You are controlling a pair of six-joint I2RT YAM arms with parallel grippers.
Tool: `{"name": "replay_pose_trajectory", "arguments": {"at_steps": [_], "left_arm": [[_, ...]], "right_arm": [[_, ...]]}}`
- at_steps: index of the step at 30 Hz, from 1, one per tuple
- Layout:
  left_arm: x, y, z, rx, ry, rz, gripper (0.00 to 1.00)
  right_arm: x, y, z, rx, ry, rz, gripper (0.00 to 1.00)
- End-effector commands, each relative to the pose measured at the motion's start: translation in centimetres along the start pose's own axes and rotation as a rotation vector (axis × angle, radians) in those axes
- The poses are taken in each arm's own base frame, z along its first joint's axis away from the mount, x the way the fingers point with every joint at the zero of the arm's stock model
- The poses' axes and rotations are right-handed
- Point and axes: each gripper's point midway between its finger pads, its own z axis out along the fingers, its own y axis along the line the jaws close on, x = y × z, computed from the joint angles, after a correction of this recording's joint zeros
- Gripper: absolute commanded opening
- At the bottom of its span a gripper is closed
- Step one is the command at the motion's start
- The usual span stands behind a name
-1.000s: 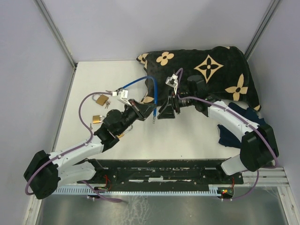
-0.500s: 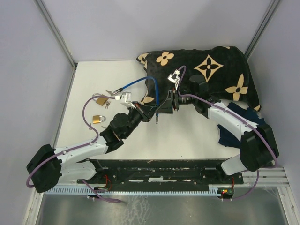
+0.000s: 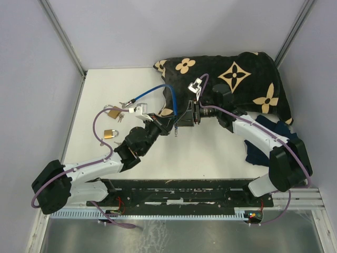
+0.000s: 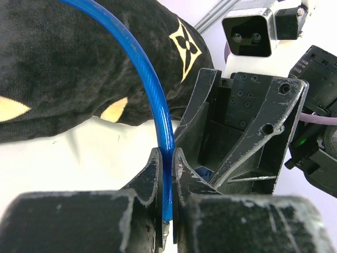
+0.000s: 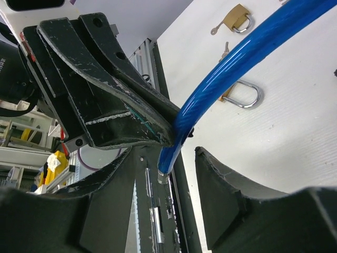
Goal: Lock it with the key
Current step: Pick up the lock from the center of the board.
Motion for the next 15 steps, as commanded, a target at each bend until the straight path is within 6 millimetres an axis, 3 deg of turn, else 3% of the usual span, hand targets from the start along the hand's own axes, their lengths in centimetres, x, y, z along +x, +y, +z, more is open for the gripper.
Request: {"name": "replay_pose_trajectory", "arguments": {"at_steps": [1, 11, 15], "left_arm": [[-4.69, -4.17, 0.43, 0.101, -0.158, -0.04, 0.03], [-4.78, -4.65, 0.63, 0.113, -0.161, -0.046, 0.03], [-4.31, -5.01, 0.7, 0.13, -0.143, -0.041, 0.03]], "right_arm": [[0.16, 0.03, 0.66, -0.01, 0.003, -0.017, 0.56], [0.58, 0.2, 1.19, -0.013, 0.016, -0.016, 0.5], [0.07, 0.89, 0.97, -0.024, 0.015, -0.042, 0.23]]}}
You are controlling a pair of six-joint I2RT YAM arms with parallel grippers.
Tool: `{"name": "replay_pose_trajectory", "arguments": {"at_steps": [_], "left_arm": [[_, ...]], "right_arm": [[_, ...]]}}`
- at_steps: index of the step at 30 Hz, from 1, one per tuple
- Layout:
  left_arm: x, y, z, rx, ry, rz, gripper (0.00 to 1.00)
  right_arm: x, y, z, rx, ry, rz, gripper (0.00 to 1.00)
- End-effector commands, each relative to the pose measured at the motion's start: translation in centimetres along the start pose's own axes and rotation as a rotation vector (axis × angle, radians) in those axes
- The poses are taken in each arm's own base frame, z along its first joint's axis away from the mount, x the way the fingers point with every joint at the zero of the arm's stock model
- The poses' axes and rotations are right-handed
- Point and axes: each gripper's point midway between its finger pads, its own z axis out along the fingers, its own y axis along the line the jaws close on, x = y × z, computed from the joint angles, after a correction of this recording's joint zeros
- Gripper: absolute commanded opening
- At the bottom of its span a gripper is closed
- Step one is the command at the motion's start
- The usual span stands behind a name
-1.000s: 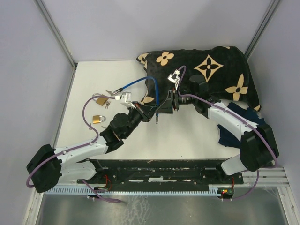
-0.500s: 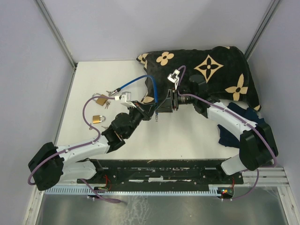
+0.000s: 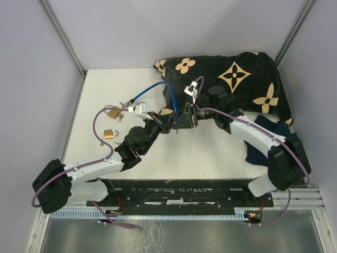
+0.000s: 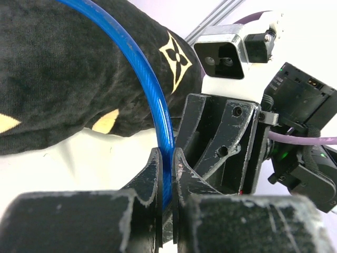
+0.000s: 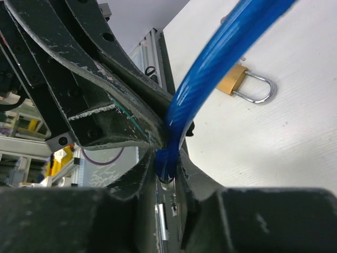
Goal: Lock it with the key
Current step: Pick up the lock from the center of the board.
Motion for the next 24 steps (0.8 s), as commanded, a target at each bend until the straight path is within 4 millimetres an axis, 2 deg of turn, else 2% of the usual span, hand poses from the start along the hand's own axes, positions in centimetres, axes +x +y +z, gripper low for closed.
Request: {"name": "replay_pose_trajectory", "arguments": {"at_steps": [1, 3, 5, 9, 11, 15, 16, 20, 24], "left_arm": [[-3.0, -4.0, 0.6, 0.11, -0.093, -0.021, 0.03], [-2.7, -4.2, 0.6, 0.125, -0.08, -0.013, 0.06], [-2.6, -4.4, 0.3, 0.137, -0.067, 0.001, 0.21], [-2.8, -4.6, -0.7, 0.163, -0.044, 0.087, 0.51], [-2.8, -4.1, -1.7, 0.158, -0.026, 0.162, 0.62], [-3.5, -3.2, -4.8, 0.199, -0.014, 0.392, 0.81], [-3.3, -2.3, -5.5, 0.197, -0.004, 0.454, 0.85], [-4.6, 0.0, -7.4, 0.142, -0.01, 0.678, 0.9], [-5.0, 1.3, -7.6, 0.101, 0.02, 0.773, 0.9]], "right_arm": [[-1.2, 1.1, -0.2, -0.016, -0.018, -0.071, 0.16], [-1.5, 1.6, -0.6, -0.021, -0.018, -0.104, 0.06], [-1.9, 2.0, -1.2, -0.025, -0.022, -0.133, 0.02], [-2.2, 2.4, -2.6, -0.034, -0.005, -0.203, 0.02], [-2.1, 2.6, -3.4, -0.024, 0.036, -0.315, 0.02], [0.3, 3.1, -5.4, -0.009, 0.184, -0.44, 0.02], [0.7, 3.3, -5.8, -0.011, 0.215, -0.489, 0.02], [2.1, 2.9, -7.9, 0.015, 0.369, -0.642, 0.02], [1.9, 2.7, -9.3, 0.051, 0.452, -0.76, 0.02]]}}
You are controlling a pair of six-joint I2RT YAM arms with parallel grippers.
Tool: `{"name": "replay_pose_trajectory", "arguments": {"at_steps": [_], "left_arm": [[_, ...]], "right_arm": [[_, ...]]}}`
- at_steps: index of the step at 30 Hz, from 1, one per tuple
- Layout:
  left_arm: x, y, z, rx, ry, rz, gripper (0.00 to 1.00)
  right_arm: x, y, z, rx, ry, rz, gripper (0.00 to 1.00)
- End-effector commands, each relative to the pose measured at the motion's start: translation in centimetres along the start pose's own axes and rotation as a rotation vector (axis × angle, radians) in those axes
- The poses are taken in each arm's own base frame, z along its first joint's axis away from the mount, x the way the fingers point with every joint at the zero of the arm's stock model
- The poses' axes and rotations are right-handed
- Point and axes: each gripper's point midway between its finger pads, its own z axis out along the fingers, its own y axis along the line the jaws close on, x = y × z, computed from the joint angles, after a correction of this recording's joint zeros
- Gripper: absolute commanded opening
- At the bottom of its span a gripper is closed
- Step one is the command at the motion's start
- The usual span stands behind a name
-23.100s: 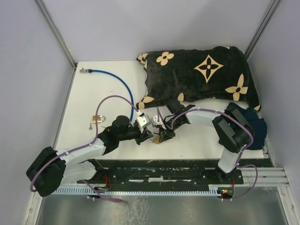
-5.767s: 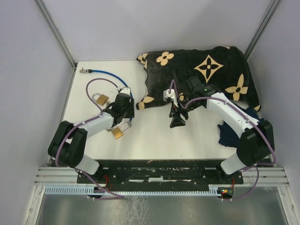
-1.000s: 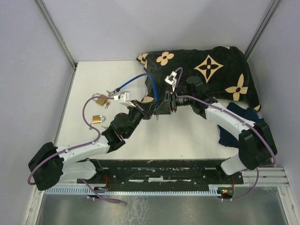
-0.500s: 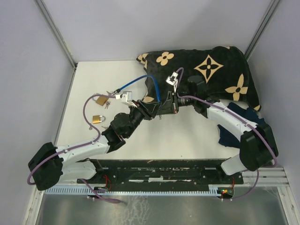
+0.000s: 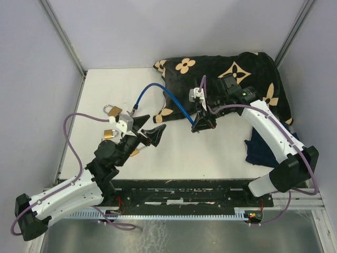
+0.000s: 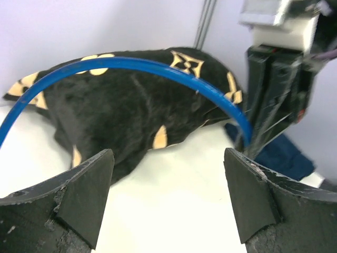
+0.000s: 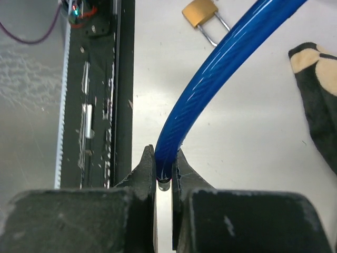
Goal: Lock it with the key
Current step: Pick up the lock from the center of the board.
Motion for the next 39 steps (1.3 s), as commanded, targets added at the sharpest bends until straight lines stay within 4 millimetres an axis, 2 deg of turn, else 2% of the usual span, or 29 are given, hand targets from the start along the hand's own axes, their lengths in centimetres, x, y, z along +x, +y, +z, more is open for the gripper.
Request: {"name": "replay_pose_trajectory", "arguments": {"at_steps": [1, 4, 7, 11, 15, 19, 23, 27, 30, 34, 36, 39], "left_arm": [[1.9, 2.1, -0.5, -0.028, 0.103, 0.247, 0.9], [2.3, 2.4, -0.4, -0.006, 0.12, 0.314, 0.87], [2.2, 1.8, -0.5, 0.06, 0.126, 0.417, 0.84], [0.0, 0.1, -1.1, 0.144, 0.07, 0.429, 0.81], [-3.7, -1.6, -1.7, 0.167, -0.009, 0.268, 0.8], [-6.7, -3.1, -2.4, 0.188, -0.055, 0.098, 0.78], [-8.6, -3.9, -2.4, 0.17, -0.065, -0.13, 0.78], [-9.7, -6.3, -2.3, 0.251, -0.067, -0.429, 0.78], [-10.1, -7.1, -2.0, 0.28, -0.081, -0.71, 0.75], [-8.8, -7.0, -0.4, 0.242, -0.051, -0.977, 0.75], [-7.6, -6.7, 0.7, 0.197, -0.021, -1.051, 0.75], [-7.0, -6.8, 2.4, 0.144, 0.023, -1.114, 0.75]], "right_arm": [[1.1, 1.2, -2.4, 0.001, 0.132, -0.248, 0.02], [0.3, 0.9, -3.7, 0.047, 0.165, -0.34, 0.02], [-1.2, 0.7, -4.7, 0.078, 0.174, -0.384, 0.02], [-3.9, -0.9, -5.5, 0.176, 0.15, -0.36, 0.02], [-6.9, -2.5, -6.4, 0.265, 0.086, -0.299, 0.02], [-10.4, -1.9, -8.2, 0.288, 0.029, -0.317, 0.01], [-12.0, -2.0, -9.6, 0.357, 0.021, -0.347, 0.02], [-12.4, -2.0, -10.3, 0.405, 0.013, -0.362, 0.02], [-11.5, -1.7, -9.6, 0.374, 0.009, -0.332, 0.02], [-9.3, -2.0, -8.1, 0.334, 0.018, -0.293, 0.02], [-8.1, -1.8, -7.0, 0.301, 0.009, -0.282, 0.02], [-6.7, -0.8, -5.7, 0.243, 0.013, -0.3, 0.02]]}}
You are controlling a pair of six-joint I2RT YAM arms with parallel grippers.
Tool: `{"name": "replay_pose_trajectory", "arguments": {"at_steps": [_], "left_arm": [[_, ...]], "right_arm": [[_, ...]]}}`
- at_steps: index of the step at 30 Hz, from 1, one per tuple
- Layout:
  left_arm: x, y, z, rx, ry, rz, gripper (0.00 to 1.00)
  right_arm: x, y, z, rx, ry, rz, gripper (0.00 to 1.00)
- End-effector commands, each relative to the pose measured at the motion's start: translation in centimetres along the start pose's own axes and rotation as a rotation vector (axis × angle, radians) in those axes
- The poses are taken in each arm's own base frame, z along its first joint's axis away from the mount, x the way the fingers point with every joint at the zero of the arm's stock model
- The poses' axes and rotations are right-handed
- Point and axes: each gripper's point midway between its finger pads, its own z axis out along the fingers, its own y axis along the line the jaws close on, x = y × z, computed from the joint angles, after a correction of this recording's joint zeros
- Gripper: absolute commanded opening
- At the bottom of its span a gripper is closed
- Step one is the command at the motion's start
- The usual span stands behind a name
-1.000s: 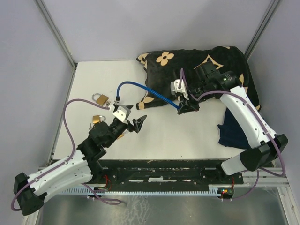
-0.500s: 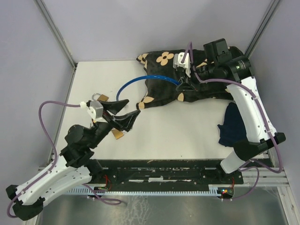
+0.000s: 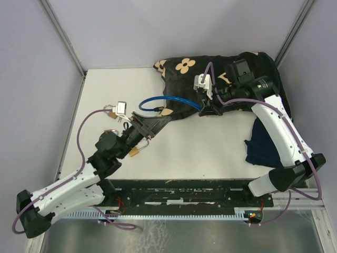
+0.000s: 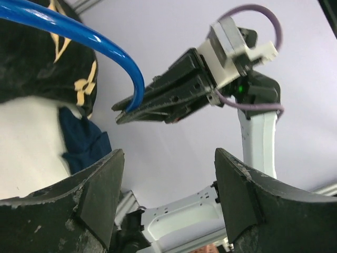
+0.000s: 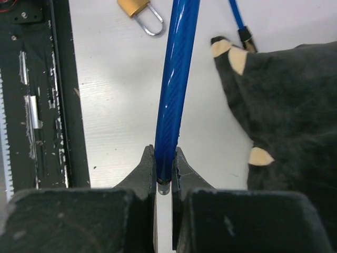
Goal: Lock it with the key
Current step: Pick up the lock from the center of the board.
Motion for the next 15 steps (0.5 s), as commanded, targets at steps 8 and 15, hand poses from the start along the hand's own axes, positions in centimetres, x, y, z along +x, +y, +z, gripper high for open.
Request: {"name": "replay_pose_trajectory", "arguments": {"at_steps": [8, 15], "left_arm": [[0.4, 3.8, 3.5, -0.322, -0.057, -0.29, 0.75], [1.9, 8.1, 2.3, -0.469, -0.064, -0.325, 0.72]], "right_arm": [[0.2, 5.1, 3.9, -0.137, -0.081, -0.159, 0.02], [1.4, 6.0, 5.7, -0.158, -0.045, -0.183, 0.01]]}}
